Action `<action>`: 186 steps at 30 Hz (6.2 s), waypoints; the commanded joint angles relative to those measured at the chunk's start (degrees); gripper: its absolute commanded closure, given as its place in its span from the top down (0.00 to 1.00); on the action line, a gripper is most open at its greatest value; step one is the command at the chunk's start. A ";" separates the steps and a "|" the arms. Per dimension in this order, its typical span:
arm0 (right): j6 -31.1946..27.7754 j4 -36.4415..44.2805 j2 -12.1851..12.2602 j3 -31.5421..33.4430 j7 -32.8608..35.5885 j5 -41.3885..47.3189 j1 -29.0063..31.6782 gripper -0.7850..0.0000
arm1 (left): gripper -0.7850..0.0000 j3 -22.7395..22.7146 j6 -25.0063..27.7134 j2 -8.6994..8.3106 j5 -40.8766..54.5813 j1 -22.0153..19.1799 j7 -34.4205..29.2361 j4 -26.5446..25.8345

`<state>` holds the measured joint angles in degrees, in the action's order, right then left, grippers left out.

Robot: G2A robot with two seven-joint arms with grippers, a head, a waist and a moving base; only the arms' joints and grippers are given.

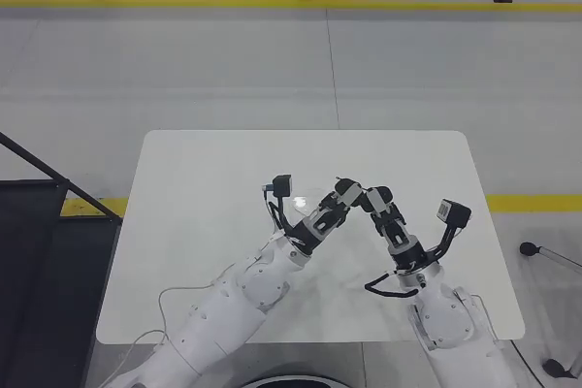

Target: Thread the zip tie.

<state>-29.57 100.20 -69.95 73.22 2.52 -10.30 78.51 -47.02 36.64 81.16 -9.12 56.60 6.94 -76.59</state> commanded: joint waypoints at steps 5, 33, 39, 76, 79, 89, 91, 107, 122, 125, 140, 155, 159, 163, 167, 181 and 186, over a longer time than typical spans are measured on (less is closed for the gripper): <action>0.05 0.05 -0.16 0.08 -0.10 -0.57 0.20 0.00 | 0.13 -0.83 -0.09 0.35 -0.79 0.75 -0.17 -0.34; 0.32 0.50 -0.90 0.60 -0.77 -2.46 1.15 0.00 | 0.14 -3.99 -0.22 1.80 -2.67 3.25 -1.76 -1.42; 0.37 0.50 -1.01 0.74 -0.37 -2.45 1.20 0.00 | 0.08 -4.55 -0.06 2.05 -3.06 3.47 -2.30 -1.37; 1.33 1.73 -0.84 5.99 4.08 -5.67 1.50 1.00 | 0.00 -12.85 -3.24 1.97 -8.80 7.05 -3.81 -4.47; 1.18 1.96 -0.55 6.99 7.78 -3.35 1.41 1.00 | 0.00 -17.10 -3.89 1.01 -9.43 9.08 -5.22 -6.75; 1.06 2.31 -0.54 6.88 7.99 -3.85 1.34 1.00 | 0.00 -32.43 -5.29 -1.89 -10.62 21.43 -6.07 -18.92; -0.11 3.38 -0.48 5.89 9.77 -6.35 0.73 1.00 | 0.00 -35.10 -5.64 -2.27 -10.80 23.85 -5.60 -20.58; 7.62 3.42 -1.58 -6.96 18.67 -33.24 -12.56 1.00 | 0.00 -42.83 -3.97 -3.19 -6.47 32.37 -3.55 -23.63; 2.94 3.20 -1.54 -9.97 30.81 -40.27 -22.14 1.00 | 0.00 -42.11 -6.08 -3.24 -6.45 31.82 -4.92 -25.23; -1.42 -2.02 -1.76 -11.32 35.80 -38.18 -28.37 1.00 | 0.00 -42.34 -6.22 -3.29 -6.39 32.26 -4.94 -26.22; -4.41 -16.19 -3.05 -17.27 49.88 -30.26 -42.45 1.00 | 0.00 -43.02 -5.84 -3.47 -6.02 33.95 -4.74 -27.17; -12.76 -22.91 -4.39 -25.81 51.43 -39.82 -49.60 1.00 | 0.00 -43.02 -5.84 -3.47 -6.02 33.95 -4.74 -27.17; -15.37 -29.81 -5.41 -28.02 49.36 -39.67 -53.61 1.00 | 0.00 -43.02 -5.84 -3.47 -6.02 33.95 -4.74 -27.17; -13.52 -31.38 -5.81 -29.10 50.20 -41.40 -54.82 1.00 | 0.00 -43.02 -5.84 -3.47 -6.02 33.95 -4.74 -27.17; -13.52 -31.38 -5.81 -29.10 50.20 -41.40 -54.82 1.00 | 0.00 -43.02 -5.84 -3.47 -6.02 33.95 -4.74 -27.17; -17.27 -38.40 -9.06 -38.04 50.13 -47.41 -60.27 0.41 | 0.00 -43.02 -5.84 -3.47 -6.02 33.95 -4.74 -27.17; -19.11 -42.40 -11.46 -42.63 50.69 -49.16 -63.16 0.38 | 0.00 -43.02 -5.84 -3.47 -6.02 33.95 -4.74 -27.17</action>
<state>-48.27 58.60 -81.01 31.28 53.44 -59.26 15.83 -90.04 30.80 77.69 -15.14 90.55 2.21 -103.76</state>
